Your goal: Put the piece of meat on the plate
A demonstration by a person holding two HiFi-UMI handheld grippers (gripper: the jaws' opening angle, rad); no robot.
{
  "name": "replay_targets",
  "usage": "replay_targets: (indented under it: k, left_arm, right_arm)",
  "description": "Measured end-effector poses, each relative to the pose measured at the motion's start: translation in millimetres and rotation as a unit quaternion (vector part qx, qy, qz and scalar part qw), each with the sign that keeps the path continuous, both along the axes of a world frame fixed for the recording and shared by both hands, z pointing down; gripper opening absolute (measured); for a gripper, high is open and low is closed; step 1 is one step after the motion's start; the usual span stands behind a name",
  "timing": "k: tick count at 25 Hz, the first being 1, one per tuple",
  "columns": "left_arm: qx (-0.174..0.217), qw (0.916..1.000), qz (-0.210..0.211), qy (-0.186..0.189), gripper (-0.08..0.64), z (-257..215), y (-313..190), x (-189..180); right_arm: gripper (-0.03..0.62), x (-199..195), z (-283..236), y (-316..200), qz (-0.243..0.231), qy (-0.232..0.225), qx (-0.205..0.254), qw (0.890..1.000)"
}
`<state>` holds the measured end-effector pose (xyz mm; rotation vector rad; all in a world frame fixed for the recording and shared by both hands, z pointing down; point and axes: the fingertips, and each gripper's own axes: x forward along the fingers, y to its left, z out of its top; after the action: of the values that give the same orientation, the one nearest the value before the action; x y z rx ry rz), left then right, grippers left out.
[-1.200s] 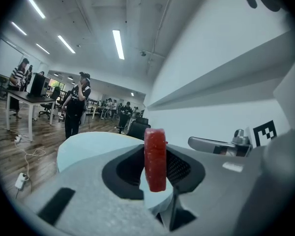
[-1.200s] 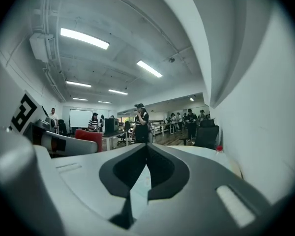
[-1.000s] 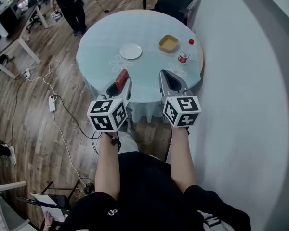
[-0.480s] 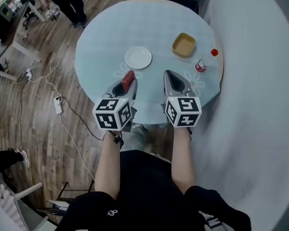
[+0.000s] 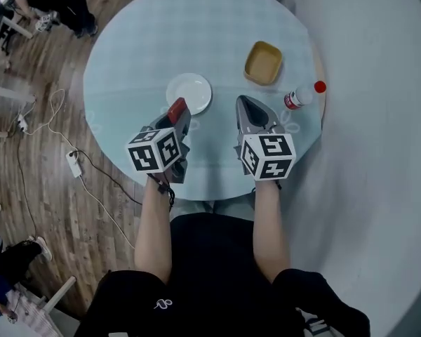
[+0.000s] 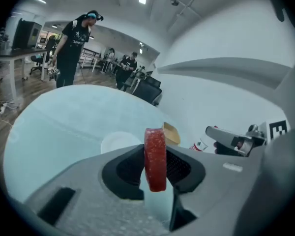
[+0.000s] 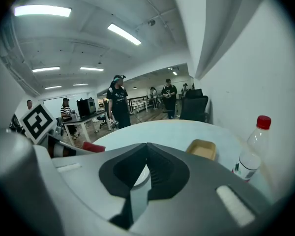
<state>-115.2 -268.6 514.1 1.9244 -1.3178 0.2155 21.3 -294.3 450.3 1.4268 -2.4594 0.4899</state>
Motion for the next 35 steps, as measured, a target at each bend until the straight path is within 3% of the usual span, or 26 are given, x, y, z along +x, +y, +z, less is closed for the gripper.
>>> replay_targets:
  k: [5, 12, 17, 21, 23, 25, 28, 33, 35]
  left_arm:
    - [-0.074, 0.9957, 0.013, 0.055, 0.089, 54.6, -26.4, 2.6]
    - [-0.160, 0.9831, 0.034, 0.082, 0.091, 107.0, -74.0, 14.0]
    - [-0.202, 0.9769, 0.046, 0.053, 0.091, 132.2, -86.0, 22.1]
    - [-0.202, 0.9764, 0.048, 0.059, 0.097, 136.8, -93.1, 27.6]
    - [-0.196, 0.9782, 0.059, 0.033, 0.114, 137.6, -96.8, 26.6]
    - [-0.189, 0.9785, 0.081, 0.009, 0.156, 138.0, -95.8, 24.4]
    - [-0.175, 0.9789, 0.104, 0.011, 0.246, 134.6, -94.6, 24.7]
    - [-0.142, 0.9842, 0.093, -0.050, 0.296, 121.1, -93.1, 2.7]
    - [-0.130, 0.9873, 0.076, -0.049, 0.296, 111.2, -93.5, -3.1]
  right_arm:
    - [0.009, 20.3, 4.8, -33.7, 0.010, 0.000, -0.010, 1.000]
    - [0.009, 24.3, 23.3, -48.4, 0.000, -0.012, -0.033, 0.999]
    - [0.009, 35.4, 26.3, -57.8, 0.003, -0.015, -0.038, 0.999]
    - [0.009, 49.1, 37.4, -62.6, 0.016, -0.021, -0.053, 0.998]
    - [0.009, 52.8, 40.8, -64.3, 0.019, -0.024, -0.058, 0.998]
    - [0.009, 52.6, 41.4, -65.9, 0.017, -0.025, -0.059, 0.998]
    - [0.009, 48.7, 42.8, -68.1, 0.012, -0.028, -0.062, 0.998]
    - [0.009, 36.4, 43.2, -69.3, -0.003, -0.025, -0.063, 0.998]
    - [0.009, 31.5, 42.6, -69.3, -0.004, -0.025, -0.064, 0.998]
